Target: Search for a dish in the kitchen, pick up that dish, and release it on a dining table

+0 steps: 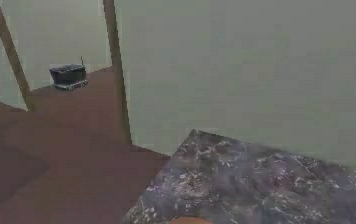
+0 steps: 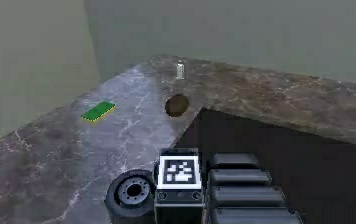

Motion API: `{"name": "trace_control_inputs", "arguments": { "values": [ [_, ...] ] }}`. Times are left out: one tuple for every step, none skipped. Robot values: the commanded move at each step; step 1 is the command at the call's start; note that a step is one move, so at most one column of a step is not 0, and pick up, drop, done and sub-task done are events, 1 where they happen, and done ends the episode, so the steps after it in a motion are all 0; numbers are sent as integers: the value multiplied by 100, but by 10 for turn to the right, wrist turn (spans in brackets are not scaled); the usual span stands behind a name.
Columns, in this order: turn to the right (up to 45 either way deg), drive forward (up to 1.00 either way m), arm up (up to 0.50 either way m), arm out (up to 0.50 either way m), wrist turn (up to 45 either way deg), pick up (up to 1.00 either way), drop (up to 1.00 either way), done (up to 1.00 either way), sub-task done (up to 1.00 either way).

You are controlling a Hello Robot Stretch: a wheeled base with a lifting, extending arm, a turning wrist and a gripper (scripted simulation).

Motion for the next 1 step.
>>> {"name": "trace_control_inputs", "arguments": {
  "values": [
    [450,0,0,0,0,0,0,0,0]
  ]
}}
